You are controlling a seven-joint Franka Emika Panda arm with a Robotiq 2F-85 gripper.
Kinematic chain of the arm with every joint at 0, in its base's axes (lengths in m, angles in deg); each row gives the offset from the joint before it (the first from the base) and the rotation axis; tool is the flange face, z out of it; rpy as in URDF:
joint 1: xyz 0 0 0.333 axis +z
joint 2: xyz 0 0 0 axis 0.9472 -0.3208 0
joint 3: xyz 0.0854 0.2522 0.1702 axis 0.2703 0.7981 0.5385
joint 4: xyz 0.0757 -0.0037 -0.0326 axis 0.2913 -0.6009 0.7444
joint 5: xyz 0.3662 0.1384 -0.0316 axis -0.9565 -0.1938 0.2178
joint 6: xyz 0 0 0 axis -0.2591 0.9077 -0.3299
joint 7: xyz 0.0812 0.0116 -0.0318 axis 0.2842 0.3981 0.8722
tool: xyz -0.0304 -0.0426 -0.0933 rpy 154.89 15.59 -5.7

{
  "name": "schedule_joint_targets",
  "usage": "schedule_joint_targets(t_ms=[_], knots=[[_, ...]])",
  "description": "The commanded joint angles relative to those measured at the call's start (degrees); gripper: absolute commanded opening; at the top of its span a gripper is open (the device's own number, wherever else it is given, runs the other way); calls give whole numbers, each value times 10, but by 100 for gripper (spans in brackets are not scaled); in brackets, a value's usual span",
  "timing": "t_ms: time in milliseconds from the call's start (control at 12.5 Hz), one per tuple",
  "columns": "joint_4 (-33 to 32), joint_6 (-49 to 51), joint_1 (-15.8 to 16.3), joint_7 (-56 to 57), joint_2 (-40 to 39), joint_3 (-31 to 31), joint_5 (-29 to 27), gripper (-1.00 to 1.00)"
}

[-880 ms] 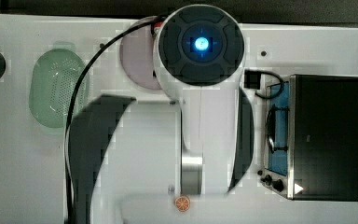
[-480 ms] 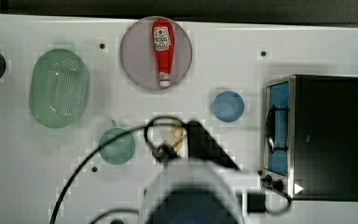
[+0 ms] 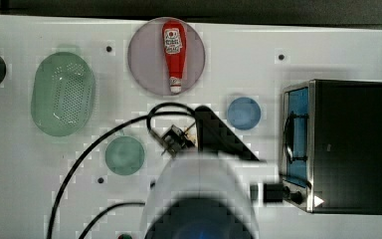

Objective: Pick banana from table and place on oven.

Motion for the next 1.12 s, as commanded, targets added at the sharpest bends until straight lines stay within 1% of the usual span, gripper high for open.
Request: schedule_joint_targets(t_ms=[80, 640, 880, 1120], knots=[[-64, -77, -10, 16, -85, -3, -3, 100], [-174, -368, -9, 16, -251, -2, -3, 100], [-197, -439, -4, 15, -308, 0, -3, 100], [-197, -469, 1, 15, -362, 5, -3, 100]])
